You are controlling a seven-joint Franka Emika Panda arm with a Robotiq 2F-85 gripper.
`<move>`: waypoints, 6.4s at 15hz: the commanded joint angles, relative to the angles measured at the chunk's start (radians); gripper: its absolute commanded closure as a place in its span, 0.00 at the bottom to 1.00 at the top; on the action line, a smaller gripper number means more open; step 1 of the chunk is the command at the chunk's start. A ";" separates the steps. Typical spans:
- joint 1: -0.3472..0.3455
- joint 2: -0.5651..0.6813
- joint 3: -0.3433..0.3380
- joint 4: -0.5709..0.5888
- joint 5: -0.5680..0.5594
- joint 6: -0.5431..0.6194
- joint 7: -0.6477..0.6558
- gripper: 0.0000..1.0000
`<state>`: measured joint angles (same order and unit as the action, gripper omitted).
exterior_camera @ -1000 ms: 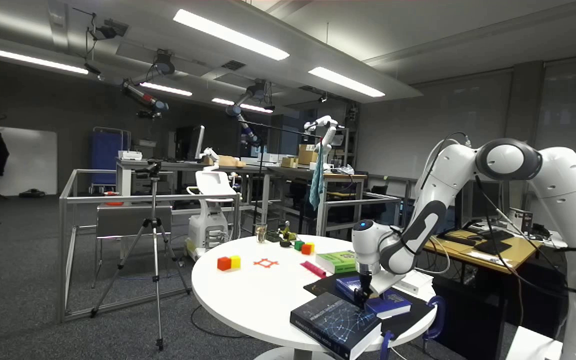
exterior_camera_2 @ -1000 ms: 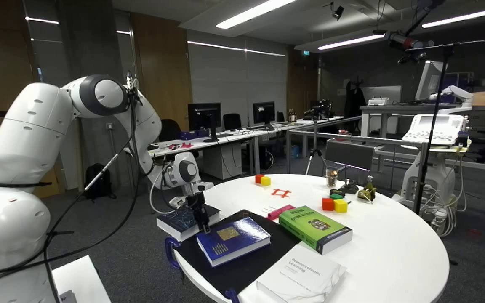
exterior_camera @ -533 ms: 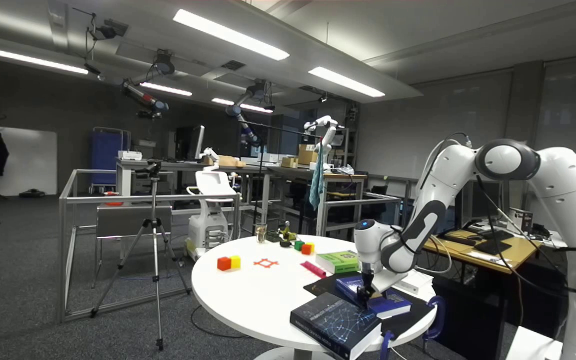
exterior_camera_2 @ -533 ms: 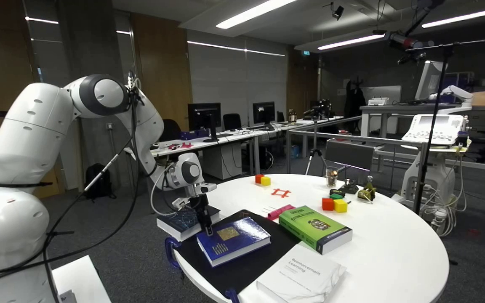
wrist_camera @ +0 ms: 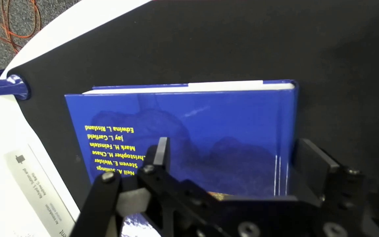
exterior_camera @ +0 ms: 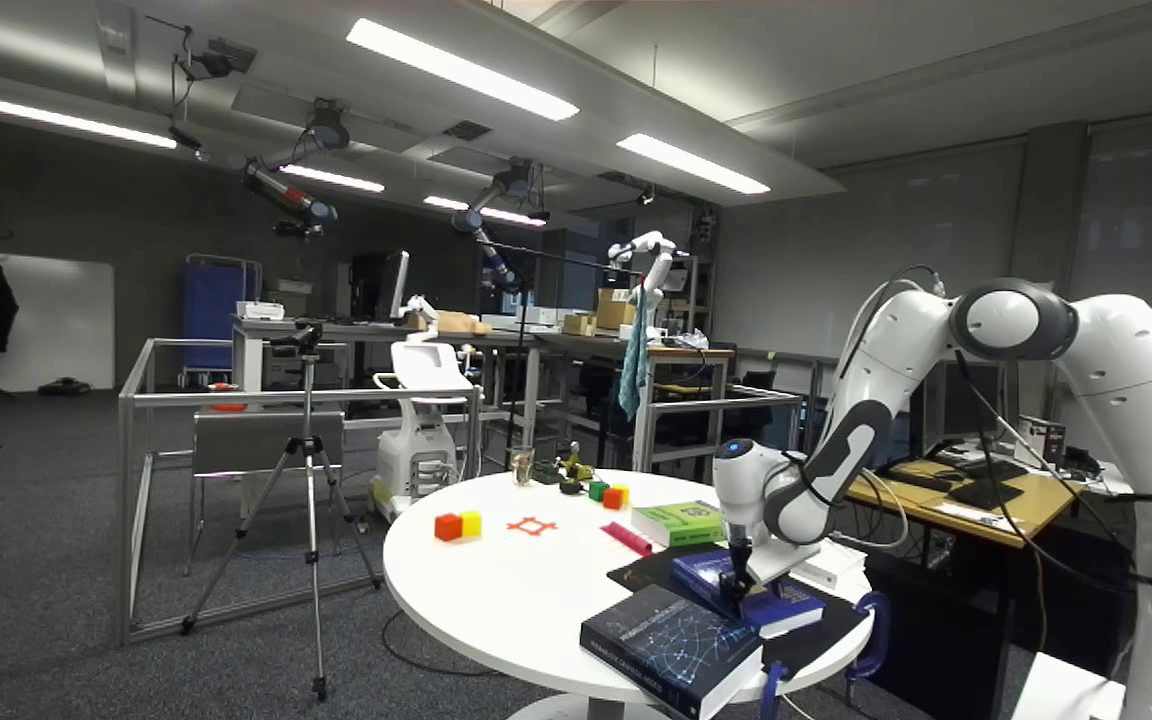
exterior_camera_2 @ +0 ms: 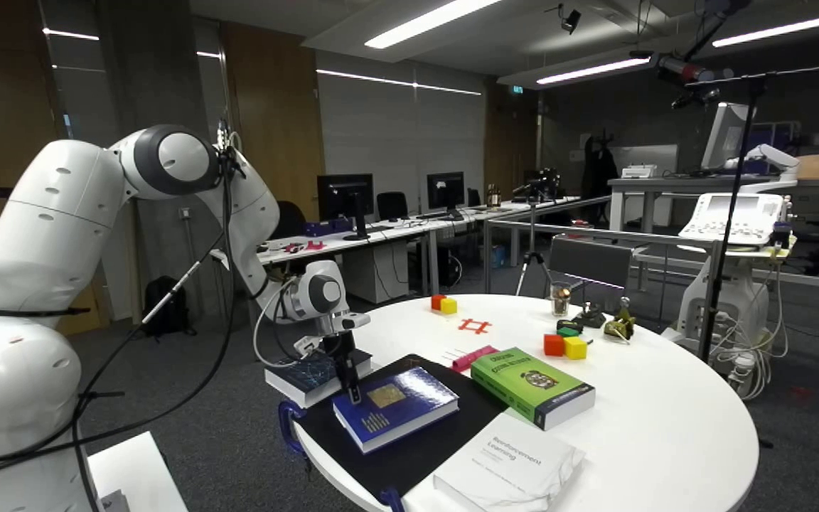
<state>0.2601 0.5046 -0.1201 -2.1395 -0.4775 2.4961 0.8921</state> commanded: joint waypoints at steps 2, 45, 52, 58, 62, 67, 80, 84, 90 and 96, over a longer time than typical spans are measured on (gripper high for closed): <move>-0.006 -0.056 -0.026 -0.055 0.001 0.010 -0.014 0.00; -0.417 -0.315 -0.013 -0.063 0.633 0.037 -0.757 0.00; -0.509 -0.227 -0.014 0.065 0.763 -0.075 -0.970 0.00; -0.554 -0.156 0.028 0.126 0.867 -0.059 -1.160 0.00; -0.535 -0.154 0.017 0.107 0.835 -0.033 -1.115 0.00; -0.535 -0.153 0.017 0.109 0.836 -0.033 -1.115 0.00; -0.547 -0.146 0.024 0.141 0.851 -0.085 -1.123 0.00; -0.564 -0.132 0.022 0.200 0.851 -0.227 -1.142 0.00; -0.616 -0.083 0.023 0.333 0.914 -0.461 -1.224 0.00; -0.682 0.008 0.040 0.453 1.012 -0.623 -1.387 0.00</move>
<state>-0.3709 0.4607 -0.1094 -1.7673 0.4874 1.9597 -0.4061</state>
